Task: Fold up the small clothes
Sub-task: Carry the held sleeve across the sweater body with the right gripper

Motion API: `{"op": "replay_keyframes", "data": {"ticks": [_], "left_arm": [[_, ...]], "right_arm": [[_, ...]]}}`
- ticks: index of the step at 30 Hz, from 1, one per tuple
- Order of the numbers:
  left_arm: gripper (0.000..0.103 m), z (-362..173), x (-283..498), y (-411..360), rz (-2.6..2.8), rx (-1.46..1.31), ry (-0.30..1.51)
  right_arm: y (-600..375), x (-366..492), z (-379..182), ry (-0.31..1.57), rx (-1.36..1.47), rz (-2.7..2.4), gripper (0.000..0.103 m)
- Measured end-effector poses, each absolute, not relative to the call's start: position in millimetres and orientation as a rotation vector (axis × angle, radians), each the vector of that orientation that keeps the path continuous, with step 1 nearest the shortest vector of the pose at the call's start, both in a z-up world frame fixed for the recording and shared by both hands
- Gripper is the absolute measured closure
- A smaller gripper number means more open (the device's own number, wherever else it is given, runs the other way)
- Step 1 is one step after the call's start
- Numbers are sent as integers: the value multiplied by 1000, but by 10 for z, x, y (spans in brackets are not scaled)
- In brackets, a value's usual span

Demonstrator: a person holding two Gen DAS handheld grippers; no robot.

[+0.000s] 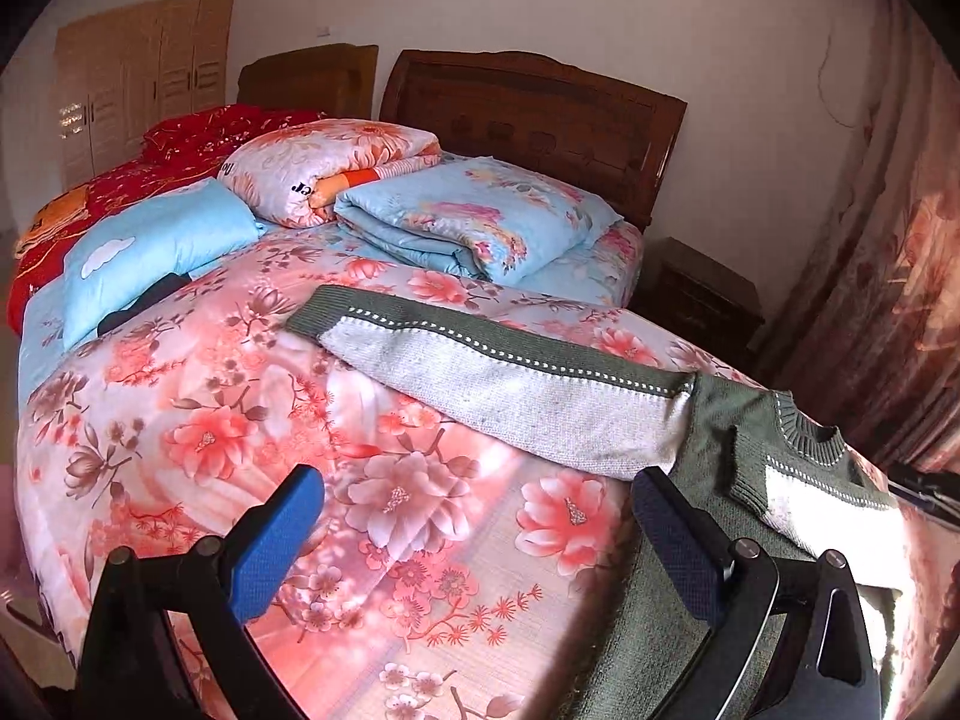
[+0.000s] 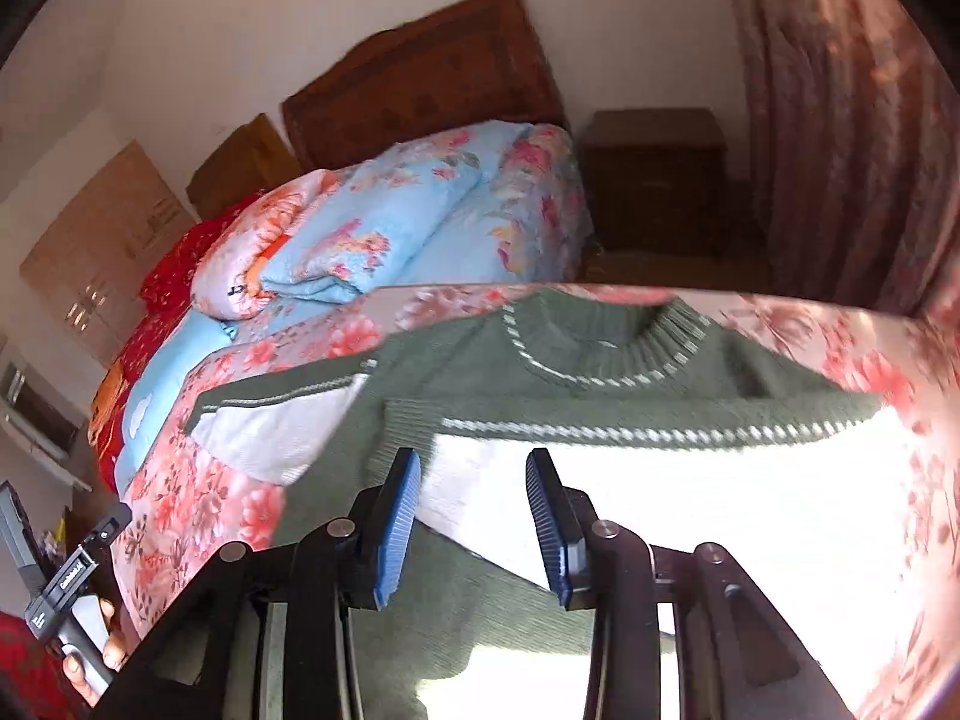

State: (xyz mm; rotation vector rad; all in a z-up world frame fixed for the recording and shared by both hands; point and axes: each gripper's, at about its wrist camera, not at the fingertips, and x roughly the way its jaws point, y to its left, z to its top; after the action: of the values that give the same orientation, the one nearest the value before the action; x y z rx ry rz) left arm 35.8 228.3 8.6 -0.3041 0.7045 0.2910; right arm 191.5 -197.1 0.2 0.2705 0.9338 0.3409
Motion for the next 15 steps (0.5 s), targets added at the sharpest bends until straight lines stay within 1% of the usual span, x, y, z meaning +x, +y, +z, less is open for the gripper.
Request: {"op": "replay_keyframes", "data": {"ticks": [2,4,5,7,8,9,11,13,14,15], "left_arm": [[0,72,345,2285,291,-312,707],[0,60,362,2253,294,-303,713],[0,60,371,2228,291,-299,716],[0,65,389,2186,288,-296,726],[0,71,397,2172,287,-293,731],[0,81,397,2168,291,-288,733],[0,95,408,2192,311,-274,733],[0,105,446,2261,307,-275,742],[0,99,468,2329,297,-291,750],[0,86,493,2421,285,-316,764]], "right_arm": [[-2448,1875,-276,1002,449,324,64],[-2855,1793,-563,1022,679,300,64],[-2996,1763,-679,1023,750,299,64],[-3190,1713,-812,1021,773,241,66],[-3264,1684,-842,1017,757,206,70],[-3320,1657,-849,1012,728,184,71],[-3410,1618,-849,1012,666,141,71],[-3496,1608,-865,1014,716,189,71],[-3523,1586,-837,996,749,201,69],[-3529,1550,-780,967,780,236,65]]}}
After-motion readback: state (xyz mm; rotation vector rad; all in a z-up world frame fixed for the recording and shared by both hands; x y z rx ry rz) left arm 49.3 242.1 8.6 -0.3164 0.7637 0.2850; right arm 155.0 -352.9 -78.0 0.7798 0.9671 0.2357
